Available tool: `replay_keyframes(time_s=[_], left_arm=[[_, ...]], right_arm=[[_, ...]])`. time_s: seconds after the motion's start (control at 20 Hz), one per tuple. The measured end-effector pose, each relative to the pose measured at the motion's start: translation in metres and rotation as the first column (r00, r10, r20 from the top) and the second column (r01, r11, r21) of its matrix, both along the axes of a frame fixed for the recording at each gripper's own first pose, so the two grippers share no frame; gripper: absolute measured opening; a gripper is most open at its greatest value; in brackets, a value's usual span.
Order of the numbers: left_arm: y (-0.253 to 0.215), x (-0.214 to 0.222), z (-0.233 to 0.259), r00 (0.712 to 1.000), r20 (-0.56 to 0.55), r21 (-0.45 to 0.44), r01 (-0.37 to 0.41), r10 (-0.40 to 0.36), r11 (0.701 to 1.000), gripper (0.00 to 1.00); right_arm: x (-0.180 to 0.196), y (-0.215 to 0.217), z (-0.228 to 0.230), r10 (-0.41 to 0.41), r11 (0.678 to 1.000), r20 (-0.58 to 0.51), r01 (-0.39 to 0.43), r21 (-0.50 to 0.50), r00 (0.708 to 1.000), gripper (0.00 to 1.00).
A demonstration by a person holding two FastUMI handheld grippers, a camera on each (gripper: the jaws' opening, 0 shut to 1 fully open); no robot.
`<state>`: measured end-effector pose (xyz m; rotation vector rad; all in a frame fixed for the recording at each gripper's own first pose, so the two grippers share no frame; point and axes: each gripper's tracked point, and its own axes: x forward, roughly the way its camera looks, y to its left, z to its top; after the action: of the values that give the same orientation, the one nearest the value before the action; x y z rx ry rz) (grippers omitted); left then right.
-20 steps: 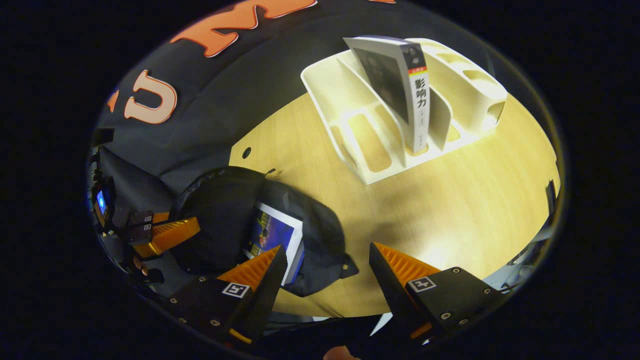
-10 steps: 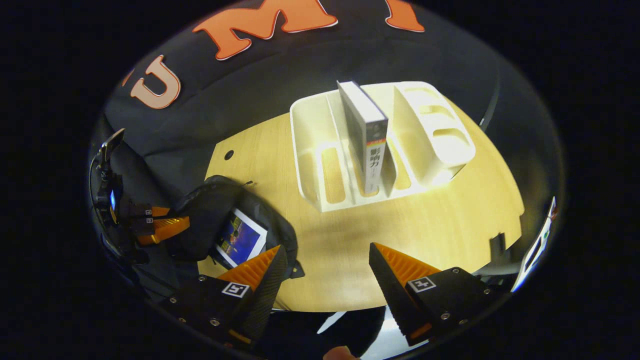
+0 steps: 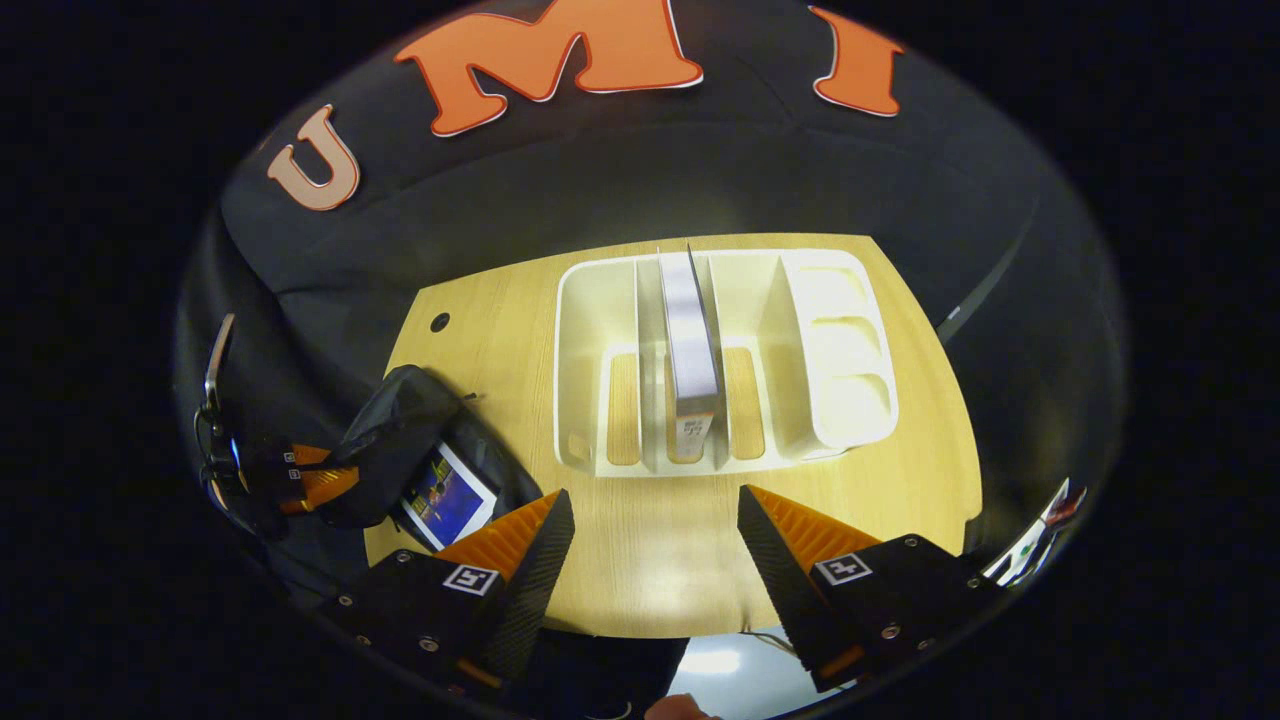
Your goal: Open the schoolbag, grab two books from the bookshelf and put them into the schoolbag.
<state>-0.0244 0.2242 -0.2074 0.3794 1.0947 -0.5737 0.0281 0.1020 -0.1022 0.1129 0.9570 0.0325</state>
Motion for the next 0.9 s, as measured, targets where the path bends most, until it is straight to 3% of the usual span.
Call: replay_keyframes(time_s=[0.35, 0.9], left_arm=[[0.003, -0.006, 0.002, 0.994, -0.001, 0.01, -0.111, 0.111, 0.994, 0.04], [0.008, 0.0, 0.0, 0.975, -0.023, 0.03, -0.219, 0.22, 0.975, 0.04]], right_arm=[[0.069, -0.012, -0.002, 0.089, 0.993, -0.035, -0.092, -0.071, 0.995, 0.99], [0.128, -0.015, -0.051, 0.142, 0.986, -0.162, -0.153, -0.059, 0.977, 0.99]])
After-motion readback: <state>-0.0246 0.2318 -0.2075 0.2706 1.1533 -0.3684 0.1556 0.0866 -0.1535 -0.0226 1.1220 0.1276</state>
